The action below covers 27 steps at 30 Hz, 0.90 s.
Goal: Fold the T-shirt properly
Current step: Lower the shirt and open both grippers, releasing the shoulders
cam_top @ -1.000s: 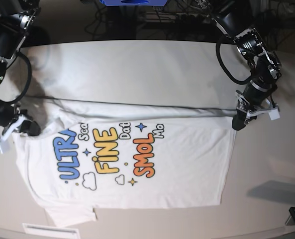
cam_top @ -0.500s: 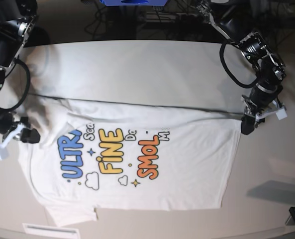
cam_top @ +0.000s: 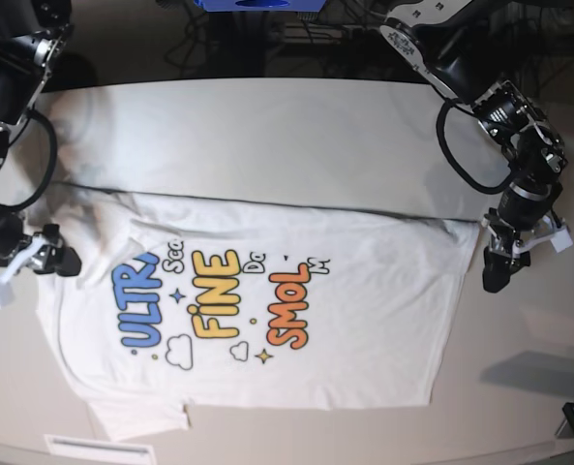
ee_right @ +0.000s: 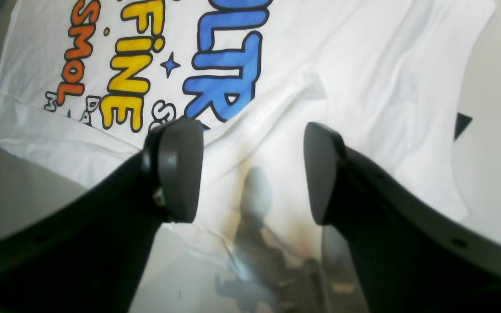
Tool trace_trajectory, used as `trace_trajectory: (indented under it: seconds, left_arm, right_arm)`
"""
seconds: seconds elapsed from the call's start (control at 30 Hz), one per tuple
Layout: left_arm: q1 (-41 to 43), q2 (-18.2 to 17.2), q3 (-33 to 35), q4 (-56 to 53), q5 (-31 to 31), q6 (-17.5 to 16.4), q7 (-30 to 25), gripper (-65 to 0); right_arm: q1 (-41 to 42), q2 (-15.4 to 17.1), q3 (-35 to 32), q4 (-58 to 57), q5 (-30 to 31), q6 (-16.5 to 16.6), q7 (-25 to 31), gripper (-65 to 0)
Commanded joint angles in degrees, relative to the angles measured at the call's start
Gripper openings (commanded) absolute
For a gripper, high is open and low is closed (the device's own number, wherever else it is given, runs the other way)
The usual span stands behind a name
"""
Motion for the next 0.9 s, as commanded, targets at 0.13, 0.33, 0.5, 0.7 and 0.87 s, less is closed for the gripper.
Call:
trace_trajectory:
  seconds: [0.13, 0.33, 0.5, 0.7, 0.87]
  left_arm:
    - [6.1, -1.5, 5.1, 10.6, 0.5, -0.8, -0.2, -34.6]
    - [18.5, -2.7, 14.1, 30.6, 18.5, -0.9, -2.5, -34.9]
    - [26.4, -2.9, 21.2, 33.2, 26.2, -0.9, -8.1, -44.2]
    - [30.1, -2.4, 26.9, 32.0, 32.4, -0.9, -9.8, -65.0]
    - [30.1, 1.1, 25.6, 30.5, 35.6, -0.8, -9.7, -65.0]
  right_arm:
    - [-2.7, 1.8, 0.4, 10.6, 1.3, 6.0, 1.5, -29.6]
    - [-13.7, 2.6, -3.3, 30.6, -4.1, 6.0, 5.5, -29.7]
    - [-21.2, 0.9, -10.8, 35.7, -18.3, 6.0, 10.2, -29.9]
    - [-26.8, -6.6, -14.5, 35.2, -34.9, 6.0, 14.7, -30.0]
    - [-29.2, -11.0, -14.9, 33.9, -41.8, 6.0, 18.0, -49.8]
